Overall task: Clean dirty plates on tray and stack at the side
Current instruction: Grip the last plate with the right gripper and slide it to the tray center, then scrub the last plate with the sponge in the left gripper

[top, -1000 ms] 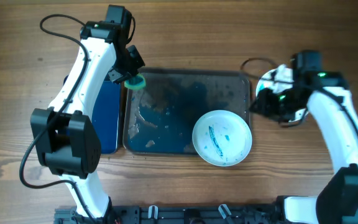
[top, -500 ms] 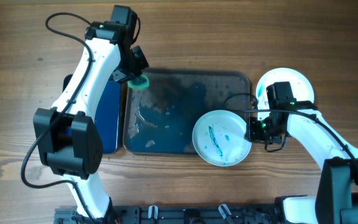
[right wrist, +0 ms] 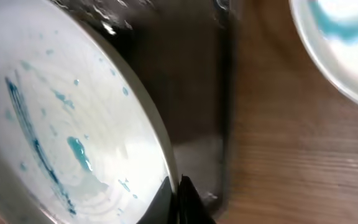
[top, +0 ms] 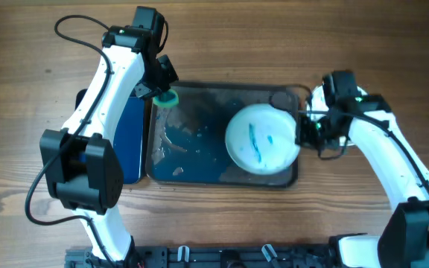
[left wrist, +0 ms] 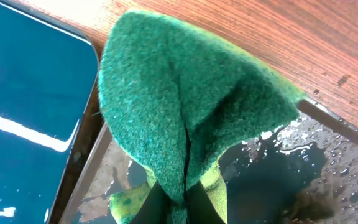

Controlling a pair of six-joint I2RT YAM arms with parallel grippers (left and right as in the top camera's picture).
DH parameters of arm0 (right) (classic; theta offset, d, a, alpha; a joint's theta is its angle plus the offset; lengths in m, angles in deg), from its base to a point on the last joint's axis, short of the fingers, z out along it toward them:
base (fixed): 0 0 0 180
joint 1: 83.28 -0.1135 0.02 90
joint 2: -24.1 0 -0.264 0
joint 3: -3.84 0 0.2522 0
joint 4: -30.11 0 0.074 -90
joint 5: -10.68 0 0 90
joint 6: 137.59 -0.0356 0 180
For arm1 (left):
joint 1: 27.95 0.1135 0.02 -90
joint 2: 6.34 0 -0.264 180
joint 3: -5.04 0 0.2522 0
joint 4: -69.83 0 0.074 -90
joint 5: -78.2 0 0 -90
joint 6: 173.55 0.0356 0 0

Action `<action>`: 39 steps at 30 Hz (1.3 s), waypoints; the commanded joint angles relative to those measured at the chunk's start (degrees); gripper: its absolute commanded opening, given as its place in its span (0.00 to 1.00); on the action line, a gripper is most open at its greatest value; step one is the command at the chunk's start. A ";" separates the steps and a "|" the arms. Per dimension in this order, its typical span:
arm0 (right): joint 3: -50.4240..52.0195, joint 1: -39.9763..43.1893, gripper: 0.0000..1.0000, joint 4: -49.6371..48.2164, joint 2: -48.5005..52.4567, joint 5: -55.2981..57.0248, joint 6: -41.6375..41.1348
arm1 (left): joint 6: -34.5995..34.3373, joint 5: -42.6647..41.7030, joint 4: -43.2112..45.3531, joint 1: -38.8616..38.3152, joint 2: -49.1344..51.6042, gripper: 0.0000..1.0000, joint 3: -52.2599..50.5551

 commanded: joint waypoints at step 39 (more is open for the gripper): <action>-15.13 -19.41 0.23 -42.80 31.85 3.13 -6.12 | -0.39 -1.18 0.83 -5.07 -0.61 0.04 -0.85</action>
